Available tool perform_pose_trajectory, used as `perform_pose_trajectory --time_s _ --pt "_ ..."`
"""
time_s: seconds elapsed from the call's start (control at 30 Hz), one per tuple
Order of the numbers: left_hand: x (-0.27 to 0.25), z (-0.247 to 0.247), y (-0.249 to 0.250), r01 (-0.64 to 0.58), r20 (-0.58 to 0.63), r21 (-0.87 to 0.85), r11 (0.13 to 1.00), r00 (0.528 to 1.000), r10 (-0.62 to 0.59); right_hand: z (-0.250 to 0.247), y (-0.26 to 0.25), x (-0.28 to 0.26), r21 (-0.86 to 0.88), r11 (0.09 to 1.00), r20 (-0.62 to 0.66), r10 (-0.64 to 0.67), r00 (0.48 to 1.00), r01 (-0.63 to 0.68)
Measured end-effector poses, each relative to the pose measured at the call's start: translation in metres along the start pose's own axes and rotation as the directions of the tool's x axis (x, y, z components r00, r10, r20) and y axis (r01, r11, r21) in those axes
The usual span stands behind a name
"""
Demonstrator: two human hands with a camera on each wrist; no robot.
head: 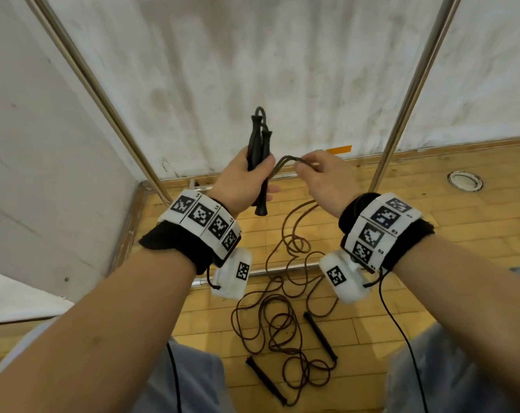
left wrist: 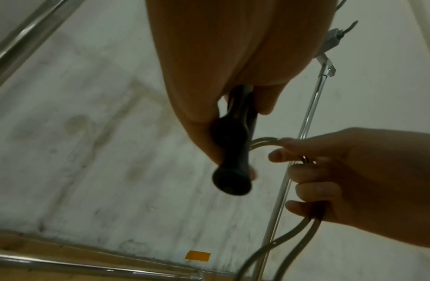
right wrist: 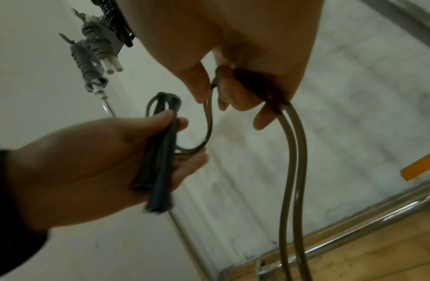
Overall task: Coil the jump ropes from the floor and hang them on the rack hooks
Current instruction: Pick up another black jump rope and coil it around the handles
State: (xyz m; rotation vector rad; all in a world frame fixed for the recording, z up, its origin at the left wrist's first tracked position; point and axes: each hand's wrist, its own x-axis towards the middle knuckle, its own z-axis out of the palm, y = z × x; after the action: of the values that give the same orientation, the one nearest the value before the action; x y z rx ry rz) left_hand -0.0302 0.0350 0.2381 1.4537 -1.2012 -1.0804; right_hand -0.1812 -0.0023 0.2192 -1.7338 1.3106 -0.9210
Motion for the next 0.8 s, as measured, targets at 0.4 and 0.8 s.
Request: perform_pose_trajectory --time_s 0.4,0.8 --pt "-0.007 0.011 0.001 -0.144 0.295 0.298 0.943 0.954 0.052 -0.01 -0.023 -0.003 0.222 0.967 0.063 -0.141 0.988 0.124" --pt "-0.01 0.006 -0.009 -0.13 0.271 0.585 0.801 0.962 -0.042 -0.015 -0.018 0.003 0.093 0.991 -0.034 -0.094 0.995 0.097"
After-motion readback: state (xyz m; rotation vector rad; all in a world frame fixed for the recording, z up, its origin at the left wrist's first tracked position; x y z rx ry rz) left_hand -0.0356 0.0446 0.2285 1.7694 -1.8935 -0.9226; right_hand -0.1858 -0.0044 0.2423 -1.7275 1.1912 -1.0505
